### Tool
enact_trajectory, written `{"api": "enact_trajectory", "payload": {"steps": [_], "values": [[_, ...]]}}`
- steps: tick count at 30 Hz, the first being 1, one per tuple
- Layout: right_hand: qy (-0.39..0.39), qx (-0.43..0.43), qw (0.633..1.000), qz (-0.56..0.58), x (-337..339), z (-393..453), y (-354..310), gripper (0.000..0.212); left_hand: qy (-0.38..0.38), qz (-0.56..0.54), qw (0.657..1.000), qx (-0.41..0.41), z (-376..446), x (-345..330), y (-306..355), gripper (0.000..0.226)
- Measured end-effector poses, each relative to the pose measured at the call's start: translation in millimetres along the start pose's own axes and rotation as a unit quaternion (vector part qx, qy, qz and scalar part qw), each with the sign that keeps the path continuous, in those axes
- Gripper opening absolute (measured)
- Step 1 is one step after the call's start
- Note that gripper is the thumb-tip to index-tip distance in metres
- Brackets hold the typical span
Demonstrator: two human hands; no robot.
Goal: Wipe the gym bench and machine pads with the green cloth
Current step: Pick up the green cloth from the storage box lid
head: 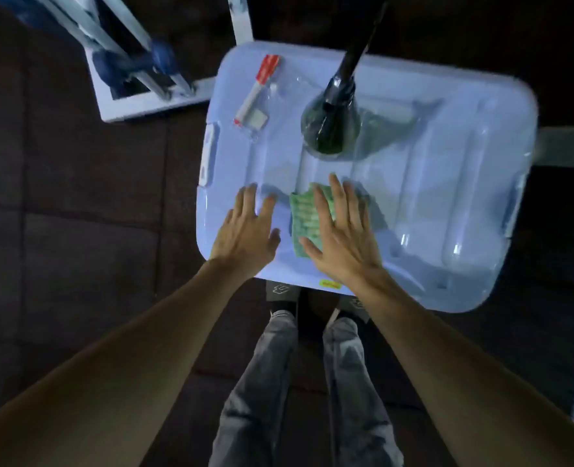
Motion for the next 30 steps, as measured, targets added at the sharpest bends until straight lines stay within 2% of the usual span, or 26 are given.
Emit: {"api": "enact_trajectory", "payload": {"steps": [2, 5, 8, 12, 16, 21, 24, 27, 30], "values": [[0.043, 0.029, 0.998, -0.032, -16.3, 15.6, 4.2, 0.086, 0.035, 0.031, 0.999, -0.013, 18.5, -12.2, -4.7, 0.067], [0.079, 0.060, 0.992, -0.073, -35.1, 22.0, 10.0, 0.080, 0.056, 0.084, 0.994, -0.028, 31.9, -28.4, -11.4, 0.066], [0.140, 0.076, 0.981, -0.111, -43.0, 20.7, 12.4, 0.058, 0.072, 0.101, 0.992, -0.034, 34.5, -32.4, -14.4, 0.064], [0.216, 0.047, 0.968, -0.117, -36.8, 21.4, 11.6, 0.036, 0.061, 0.076, 0.995, -0.034, 34.8, -29.0, -11.8, 0.066], [0.252, 0.033, 0.961, -0.107, -16.2, 17.7, 17.4, 0.028, 0.062, 0.043, 0.996, -0.047, 28.1, -9.7, 3.3, 0.057], [0.255, 0.055, 0.961, -0.092, 30.2, -13.3, 7.9, 0.035, 0.023, -0.003, 0.998, -0.051, 3.9, 17.8, 29.7, 0.039], [0.239, 0.023, 0.970, -0.044, 75.6, -57.7, 11.6, 0.033, 0.005, 0.009, 0.997, -0.080, -28.5, 52.2, 62.2, 0.032], [0.198, -0.018, 0.979, 0.045, 129.0, -115.1, 19.4, 0.036, -0.017, 0.038, 0.993, -0.115, -70.2, 92.6, 110.1, 0.037], [0.206, -0.076, 0.960, 0.171, 189.8, -187.3, 36.0, 0.043, -0.037, 0.070, 0.982, -0.170, -113.6, 132.9, 172.1, 0.035]]}}
Point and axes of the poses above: each hand's wrist, its own z-axis towards the middle knuckle, its own x-axis out of the back of the hand, y = z × x, the point moved 6 cm from there along z, towards the middle knuckle, and after that the axes turned 14 degrees about -y, right-handed, at the moved point
